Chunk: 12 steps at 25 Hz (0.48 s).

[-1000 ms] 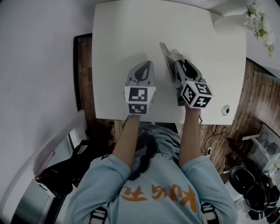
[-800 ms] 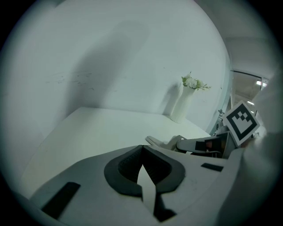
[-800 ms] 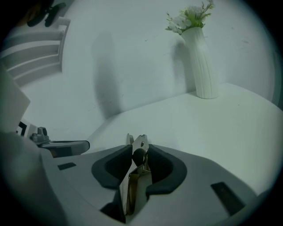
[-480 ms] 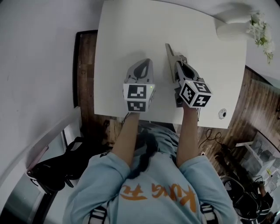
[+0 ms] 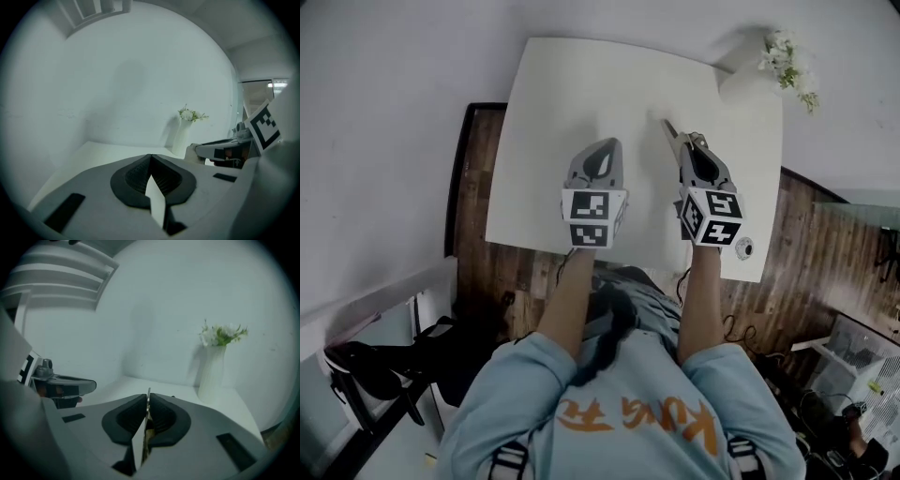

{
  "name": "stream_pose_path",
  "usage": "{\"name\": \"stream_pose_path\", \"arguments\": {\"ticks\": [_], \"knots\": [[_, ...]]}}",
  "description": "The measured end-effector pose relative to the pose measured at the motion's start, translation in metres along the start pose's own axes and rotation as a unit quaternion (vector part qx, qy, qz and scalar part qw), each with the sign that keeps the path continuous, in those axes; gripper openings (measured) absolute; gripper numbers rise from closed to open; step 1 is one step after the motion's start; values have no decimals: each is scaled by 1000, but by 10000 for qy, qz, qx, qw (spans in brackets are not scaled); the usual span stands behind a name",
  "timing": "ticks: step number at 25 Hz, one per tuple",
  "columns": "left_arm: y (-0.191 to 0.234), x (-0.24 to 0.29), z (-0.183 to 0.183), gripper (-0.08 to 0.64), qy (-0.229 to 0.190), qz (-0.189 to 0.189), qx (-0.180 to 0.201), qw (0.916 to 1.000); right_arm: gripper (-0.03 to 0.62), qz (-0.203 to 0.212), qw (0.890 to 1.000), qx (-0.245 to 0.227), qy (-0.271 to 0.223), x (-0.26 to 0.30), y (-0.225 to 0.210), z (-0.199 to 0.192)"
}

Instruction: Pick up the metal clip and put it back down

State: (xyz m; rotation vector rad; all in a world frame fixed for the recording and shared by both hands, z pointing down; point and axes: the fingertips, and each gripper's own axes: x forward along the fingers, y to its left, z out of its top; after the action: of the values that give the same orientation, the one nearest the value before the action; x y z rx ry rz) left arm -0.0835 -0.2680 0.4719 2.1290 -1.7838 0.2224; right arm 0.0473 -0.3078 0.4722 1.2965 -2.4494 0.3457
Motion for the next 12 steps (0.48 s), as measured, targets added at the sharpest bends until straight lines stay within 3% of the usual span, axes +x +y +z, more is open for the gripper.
{"name": "stream_pose_path", "arguments": {"ticks": [5, 8, 12], "knots": [[-43, -16, 50, 20, -522, -125, 400, 9978, 35, -251, 9949, -581, -783, -54, -23, 60], [-58, -27, 81, 20, -860, -147, 586, 9945, 35, -367, 9896, -707, -1199, -78, -32, 91], [-65, -37, 101, 20, -1071, -118, 715, 9916, 35, -463, 9862, -754, -1402, -95, -40, 108]]}}
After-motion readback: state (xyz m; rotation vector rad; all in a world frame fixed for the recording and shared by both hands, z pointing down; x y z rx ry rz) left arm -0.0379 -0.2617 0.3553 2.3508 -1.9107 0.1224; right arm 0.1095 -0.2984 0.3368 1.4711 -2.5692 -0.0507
